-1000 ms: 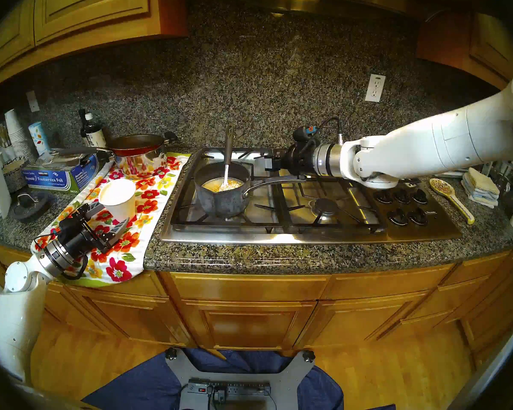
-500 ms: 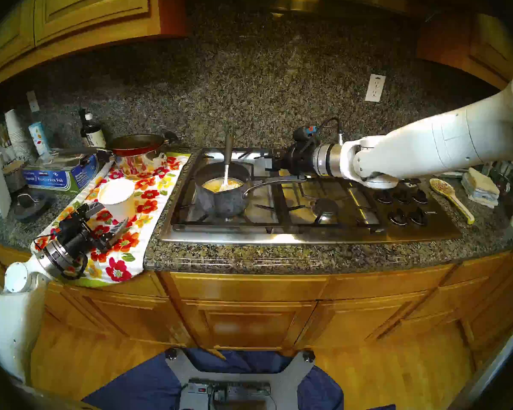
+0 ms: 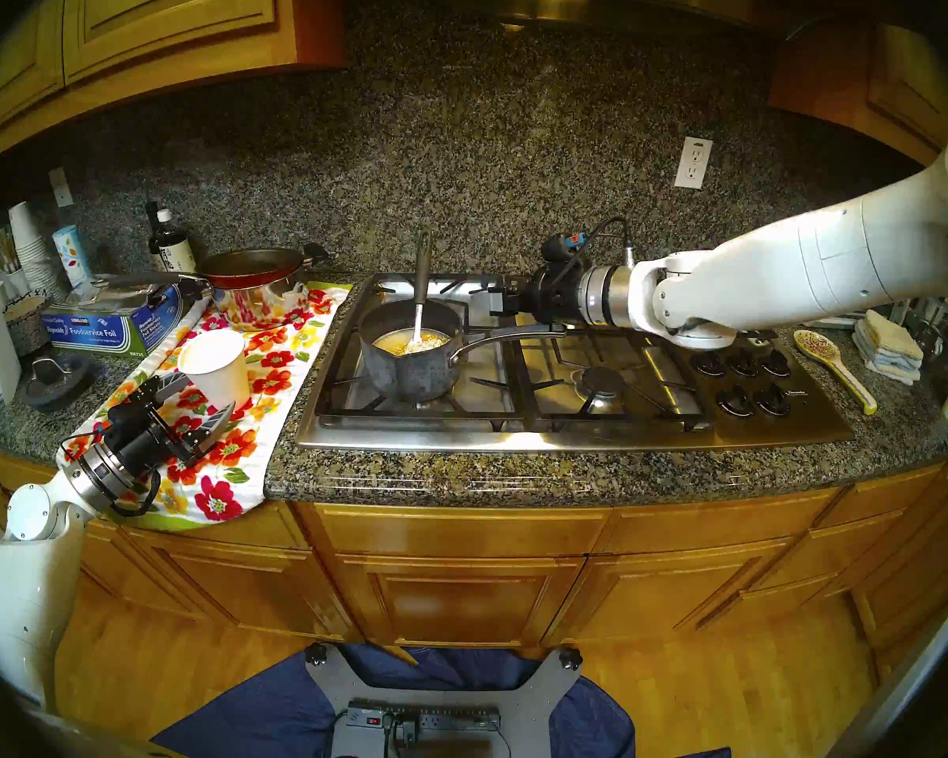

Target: Pour oats into pot and stir with a spoon

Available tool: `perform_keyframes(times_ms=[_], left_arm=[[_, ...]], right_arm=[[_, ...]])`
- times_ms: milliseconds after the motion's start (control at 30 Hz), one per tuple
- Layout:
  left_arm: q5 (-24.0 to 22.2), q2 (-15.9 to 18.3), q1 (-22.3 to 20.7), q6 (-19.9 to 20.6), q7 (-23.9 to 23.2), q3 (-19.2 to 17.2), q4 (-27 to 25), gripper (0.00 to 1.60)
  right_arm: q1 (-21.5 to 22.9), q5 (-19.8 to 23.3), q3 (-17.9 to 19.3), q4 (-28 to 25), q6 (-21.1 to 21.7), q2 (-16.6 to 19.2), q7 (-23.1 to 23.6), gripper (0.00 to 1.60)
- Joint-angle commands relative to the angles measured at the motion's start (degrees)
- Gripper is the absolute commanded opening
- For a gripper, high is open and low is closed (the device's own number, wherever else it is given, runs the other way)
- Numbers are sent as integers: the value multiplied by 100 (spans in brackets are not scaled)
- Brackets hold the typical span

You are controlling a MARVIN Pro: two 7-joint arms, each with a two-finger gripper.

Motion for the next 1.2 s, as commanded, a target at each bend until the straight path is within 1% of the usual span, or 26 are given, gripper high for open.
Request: perform_keyframes(times_ms=[0,533,733,867,1167], left_arm=[[-36,90,4,-56,20,-196,-88,160],[-104,134,355,-76,-25,-600,-565,160],[-119,101,608,-91,-64,-774,-746,160],[-151,76,772,-94,-109,-922,-843,160],[-396,41,1170,9,-323,-1401,-1203,160]], right_arm=[[207,-4,91,48,-63,11,1,160],[205,-3,91,50,-61,10,3,160],[206,-3,91,49,-62,10,2,160],[206,-2,90,49,-63,9,3,160],[204,-1,90,51,-61,8,4,160]])
